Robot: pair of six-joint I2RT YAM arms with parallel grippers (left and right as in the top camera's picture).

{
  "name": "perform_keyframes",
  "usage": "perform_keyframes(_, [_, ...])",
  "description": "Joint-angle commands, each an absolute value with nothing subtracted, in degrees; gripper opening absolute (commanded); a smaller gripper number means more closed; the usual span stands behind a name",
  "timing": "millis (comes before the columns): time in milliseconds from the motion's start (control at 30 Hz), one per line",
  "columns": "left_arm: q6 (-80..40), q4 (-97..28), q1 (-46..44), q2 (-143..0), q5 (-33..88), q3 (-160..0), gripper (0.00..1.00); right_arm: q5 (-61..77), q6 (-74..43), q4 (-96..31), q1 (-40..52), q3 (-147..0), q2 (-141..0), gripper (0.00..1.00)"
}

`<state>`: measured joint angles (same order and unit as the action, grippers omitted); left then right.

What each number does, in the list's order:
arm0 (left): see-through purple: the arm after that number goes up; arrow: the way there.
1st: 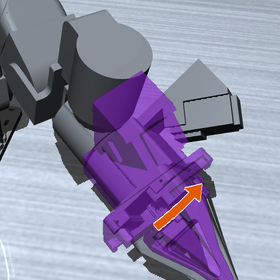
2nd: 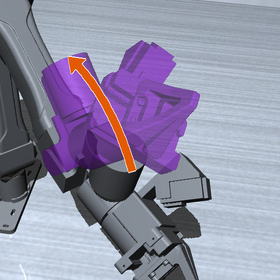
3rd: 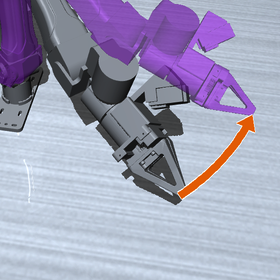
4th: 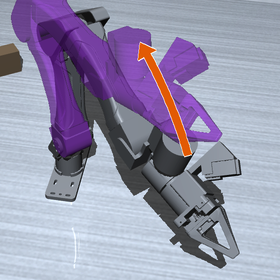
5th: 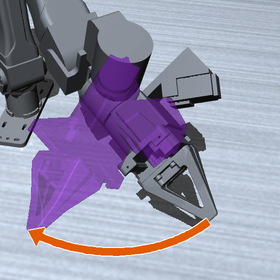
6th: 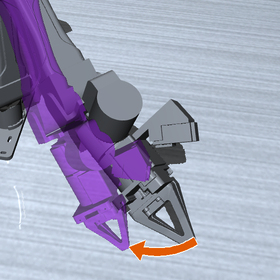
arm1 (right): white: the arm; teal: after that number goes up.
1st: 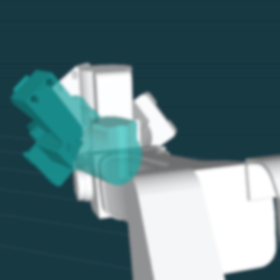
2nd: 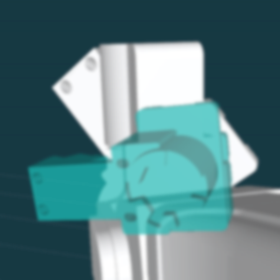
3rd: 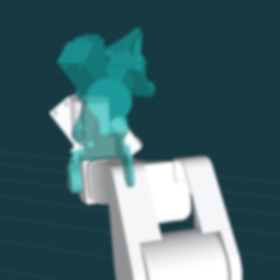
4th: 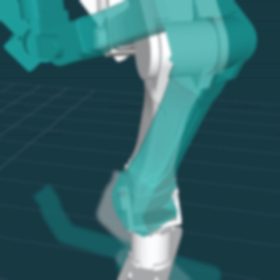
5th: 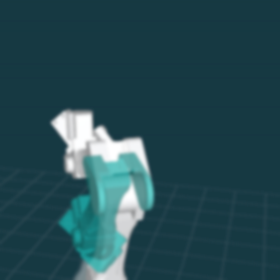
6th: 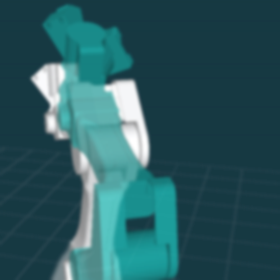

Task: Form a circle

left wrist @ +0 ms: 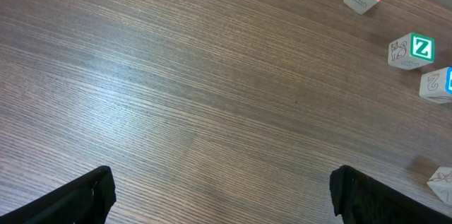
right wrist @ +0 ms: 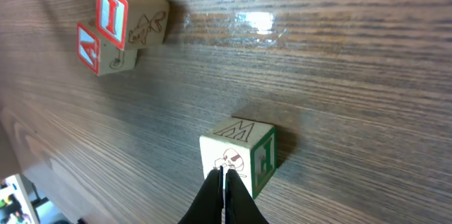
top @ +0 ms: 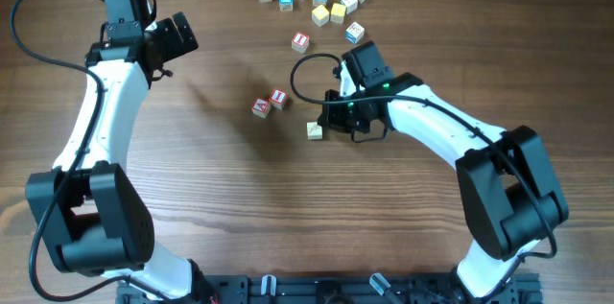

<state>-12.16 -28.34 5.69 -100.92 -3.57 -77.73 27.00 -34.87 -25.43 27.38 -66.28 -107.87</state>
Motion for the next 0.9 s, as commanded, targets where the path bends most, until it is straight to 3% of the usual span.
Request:
perform_keyframes(0, [-12.69, -28.34, 5.80, -100.40, -3.53, -78.02, 1.00, 26.41, -34.74, -23.00, 27.79, -63.37, -106.50, 0.04])
perform_keyframes(333, [-12.69, -28.34, 5.80, -100.40, -3.53, -78.02, 1.00, 21.82, -37.58, -23.64, 27.51, -62.39, -106.50, 0.04])
perform_keyframes(633, [-12.69, -28.34, 5.80, -100.40, -3.53, -78.02, 1.00, 22.20, -37.50, -30.30, 20.23, -62.41, -106.50, 0.06])
perform_keyframes(867, [-12.69, -28.34, 5.80, -100.40, -3.51, -78.02, 1.00, 39.05, -38.76, -20.29, 22.92, -62.57, -106.50, 0.04])
